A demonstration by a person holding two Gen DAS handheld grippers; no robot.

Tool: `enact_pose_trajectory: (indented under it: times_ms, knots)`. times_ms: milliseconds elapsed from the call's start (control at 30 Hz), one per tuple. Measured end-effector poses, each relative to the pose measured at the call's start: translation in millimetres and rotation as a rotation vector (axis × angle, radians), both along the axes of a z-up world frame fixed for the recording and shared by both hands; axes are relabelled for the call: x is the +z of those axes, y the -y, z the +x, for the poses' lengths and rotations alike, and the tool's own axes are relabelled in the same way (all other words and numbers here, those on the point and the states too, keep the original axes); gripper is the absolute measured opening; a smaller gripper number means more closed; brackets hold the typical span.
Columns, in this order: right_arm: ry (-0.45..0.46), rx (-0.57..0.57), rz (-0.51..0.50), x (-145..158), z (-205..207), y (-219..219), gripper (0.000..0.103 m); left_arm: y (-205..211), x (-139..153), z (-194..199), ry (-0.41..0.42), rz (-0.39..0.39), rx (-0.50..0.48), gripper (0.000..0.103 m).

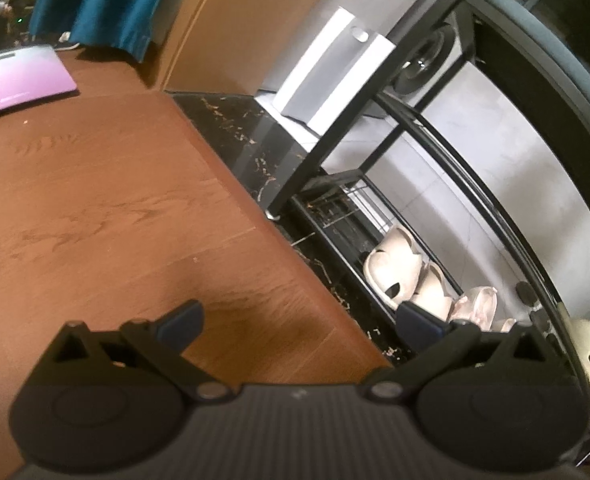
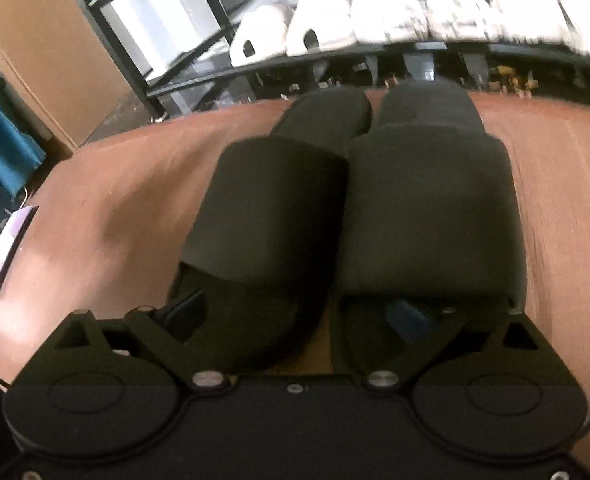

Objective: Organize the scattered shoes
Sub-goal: 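Close the right tool on both slippers and lift them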

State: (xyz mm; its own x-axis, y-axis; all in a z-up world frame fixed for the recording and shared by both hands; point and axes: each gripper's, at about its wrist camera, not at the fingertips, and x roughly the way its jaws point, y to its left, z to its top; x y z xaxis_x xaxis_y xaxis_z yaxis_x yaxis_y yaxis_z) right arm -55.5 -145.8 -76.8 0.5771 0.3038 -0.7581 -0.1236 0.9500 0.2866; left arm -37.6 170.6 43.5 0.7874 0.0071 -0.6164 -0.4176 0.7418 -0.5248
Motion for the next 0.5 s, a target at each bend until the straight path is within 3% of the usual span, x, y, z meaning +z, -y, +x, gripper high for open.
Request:
enact_pose_trajectory:
  times_ms: [500]
  knots:
    - [0.08, 0.05, -0.068, -5.4, 8.4, -5.4, 0.101, -3.1, -12.2, 10.3, -0.038, -0.039, -0.006, 0.102]
